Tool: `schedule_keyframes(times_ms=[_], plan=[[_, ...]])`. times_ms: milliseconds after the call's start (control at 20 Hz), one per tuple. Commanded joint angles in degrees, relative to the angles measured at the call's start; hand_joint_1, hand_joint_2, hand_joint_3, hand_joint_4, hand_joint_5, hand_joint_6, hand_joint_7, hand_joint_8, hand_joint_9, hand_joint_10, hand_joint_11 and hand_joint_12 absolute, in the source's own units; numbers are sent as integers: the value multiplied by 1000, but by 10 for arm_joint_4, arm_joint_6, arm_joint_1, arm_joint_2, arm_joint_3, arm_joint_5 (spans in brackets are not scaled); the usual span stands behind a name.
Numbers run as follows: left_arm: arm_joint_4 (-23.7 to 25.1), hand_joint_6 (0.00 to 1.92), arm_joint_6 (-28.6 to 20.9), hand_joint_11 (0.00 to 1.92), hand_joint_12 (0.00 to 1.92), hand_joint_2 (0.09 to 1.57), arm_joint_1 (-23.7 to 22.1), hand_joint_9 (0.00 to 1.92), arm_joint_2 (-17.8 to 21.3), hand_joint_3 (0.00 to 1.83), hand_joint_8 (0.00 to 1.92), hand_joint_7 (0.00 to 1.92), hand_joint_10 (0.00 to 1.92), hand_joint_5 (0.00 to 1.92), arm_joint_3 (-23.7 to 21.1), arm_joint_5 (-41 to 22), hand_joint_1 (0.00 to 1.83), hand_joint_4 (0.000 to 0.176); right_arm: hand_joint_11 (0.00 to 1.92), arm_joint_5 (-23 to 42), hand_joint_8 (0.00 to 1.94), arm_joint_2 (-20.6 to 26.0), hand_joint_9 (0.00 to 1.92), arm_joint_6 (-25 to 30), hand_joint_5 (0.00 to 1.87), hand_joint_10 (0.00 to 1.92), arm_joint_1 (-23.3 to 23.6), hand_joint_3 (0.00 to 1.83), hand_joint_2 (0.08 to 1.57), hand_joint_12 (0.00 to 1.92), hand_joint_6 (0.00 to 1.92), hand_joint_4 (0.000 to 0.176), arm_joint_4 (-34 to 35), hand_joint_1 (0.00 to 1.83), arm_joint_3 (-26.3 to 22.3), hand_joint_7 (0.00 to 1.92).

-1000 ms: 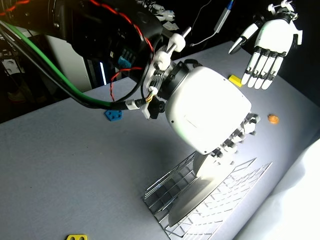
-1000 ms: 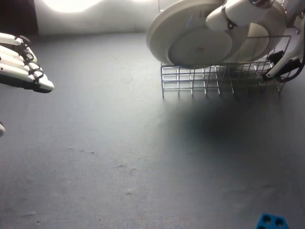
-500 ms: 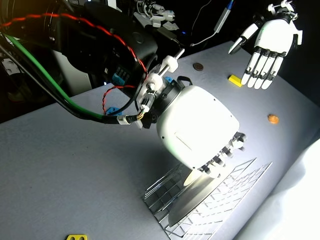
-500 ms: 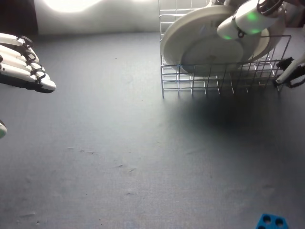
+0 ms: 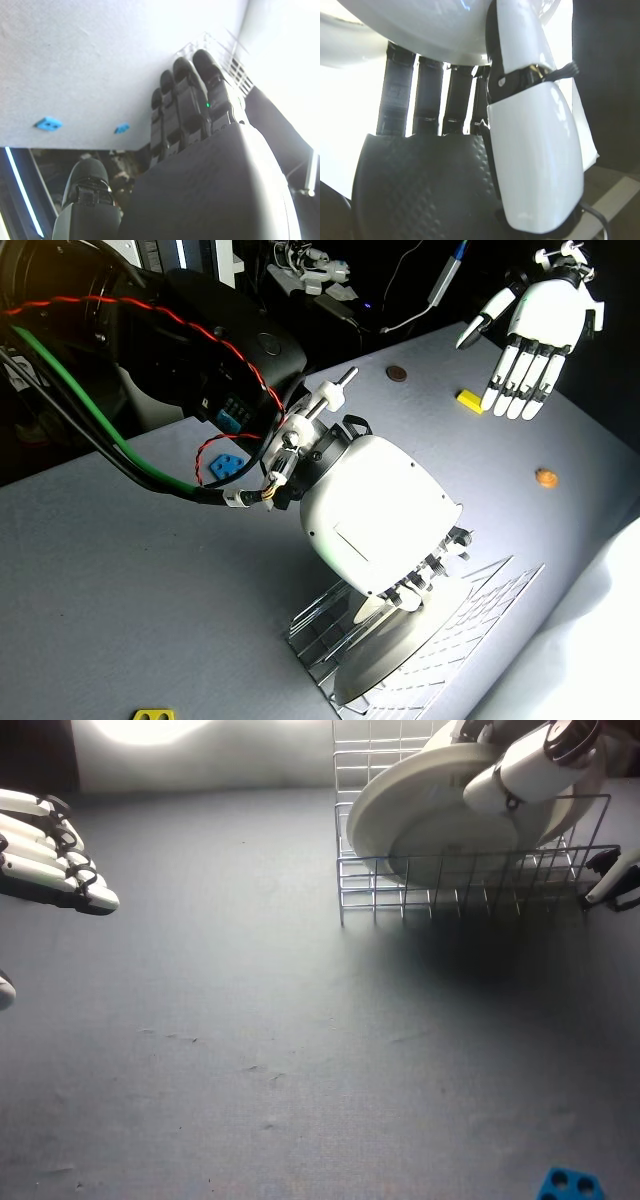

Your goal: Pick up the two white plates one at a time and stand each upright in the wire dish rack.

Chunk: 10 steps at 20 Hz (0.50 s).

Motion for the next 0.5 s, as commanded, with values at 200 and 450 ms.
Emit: schedule_keyframes(times_ms=[200,450], plan=[[-40,3,0,0,659,1168,-4,301,3,0,5,314,5,235,2,-5,0,0,478,3,704,-8,819,10,841,687,2,0,1175,1415,1180,0,-44,1141,1,873],[-40,1,0,10,677,1163,-3,320,3,0,4,329,6,235,1,-5,0,0,329,3,255,-16,672,11,612,625,-5,0,1180,1436,844,0,-54,1093,1,855]])
